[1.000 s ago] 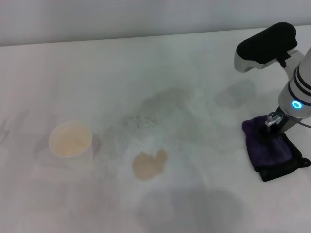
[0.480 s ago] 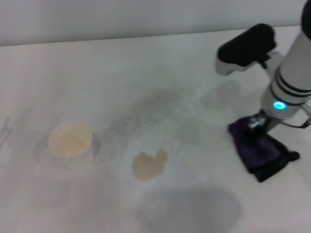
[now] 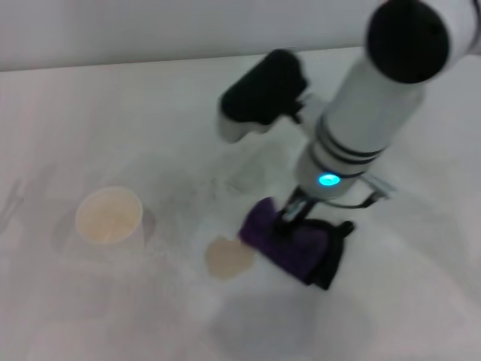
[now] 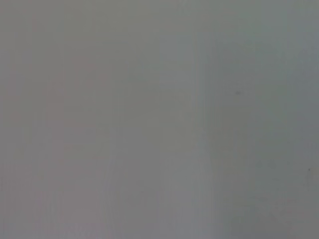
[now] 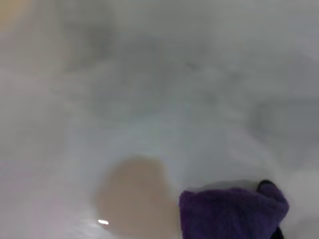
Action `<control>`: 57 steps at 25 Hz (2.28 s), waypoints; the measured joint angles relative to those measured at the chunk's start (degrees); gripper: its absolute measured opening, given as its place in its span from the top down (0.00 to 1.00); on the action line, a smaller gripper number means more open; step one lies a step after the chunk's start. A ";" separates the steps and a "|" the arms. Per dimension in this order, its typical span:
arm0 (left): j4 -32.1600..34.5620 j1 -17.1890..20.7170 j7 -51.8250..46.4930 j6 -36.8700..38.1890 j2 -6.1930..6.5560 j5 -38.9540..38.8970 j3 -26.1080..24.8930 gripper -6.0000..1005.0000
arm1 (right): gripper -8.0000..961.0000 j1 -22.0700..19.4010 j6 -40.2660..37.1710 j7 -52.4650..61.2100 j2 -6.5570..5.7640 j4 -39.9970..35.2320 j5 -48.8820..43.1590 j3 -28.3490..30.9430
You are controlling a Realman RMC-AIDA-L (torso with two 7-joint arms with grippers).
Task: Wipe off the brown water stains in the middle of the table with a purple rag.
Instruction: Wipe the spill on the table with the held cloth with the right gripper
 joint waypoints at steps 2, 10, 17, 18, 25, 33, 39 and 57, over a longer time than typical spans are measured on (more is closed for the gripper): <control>-0.05 -0.17 0.56 -0.04 -0.09 0.02 0.04 0.12 | 0.90 2.28 -2.12 -0.02 -0.01 1.37 3.71 -3.00; -0.71 -0.65 0.96 -0.08 -0.20 0.02 0.09 0.12 | 0.90 9.57 -6.62 -2.12 0.00 2.29 16.89 -12.52; -0.78 -0.66 0.99 -0.08 -0.31 0.02 0.08 0.12 | 0.90 11.53 -8.32 -6.19 0.00 4.97 21.43 -14.44; -0.79 -0.66 0.99 -0.08 -0.32 0.02 0.08 0.12 | 0.90 12.00 -8.78 -6.16 0.00 5.88 20.96 -14.44; -1.89 -1.28 0.99 -0.07 -0.33 0.00 0.08 0.12 | 0.90 13.68 -9.91 -4.83 0.00 12.64 11.66 -10.69; -2.08 -1.84 1.00 -0.08 -0.33 -0.08 0.08 0.12 | 0.90 14.50 -7.31 -2.73 -0.02 14.79 2.74 -6.59; -2.10 -2.28 1.00 -0.08 -0.33 -0.09 0.09 0.12 | 0.90 15.03 -7.65 -8.36 0.00 13.61 15.23 -10.18; -2.28 -2.68 1.00 -0.08 -0.33 0.01 0.09 0.12 | 0.90 18.81 -10.22 -10.53 0.00 16.19 21.97 -15.38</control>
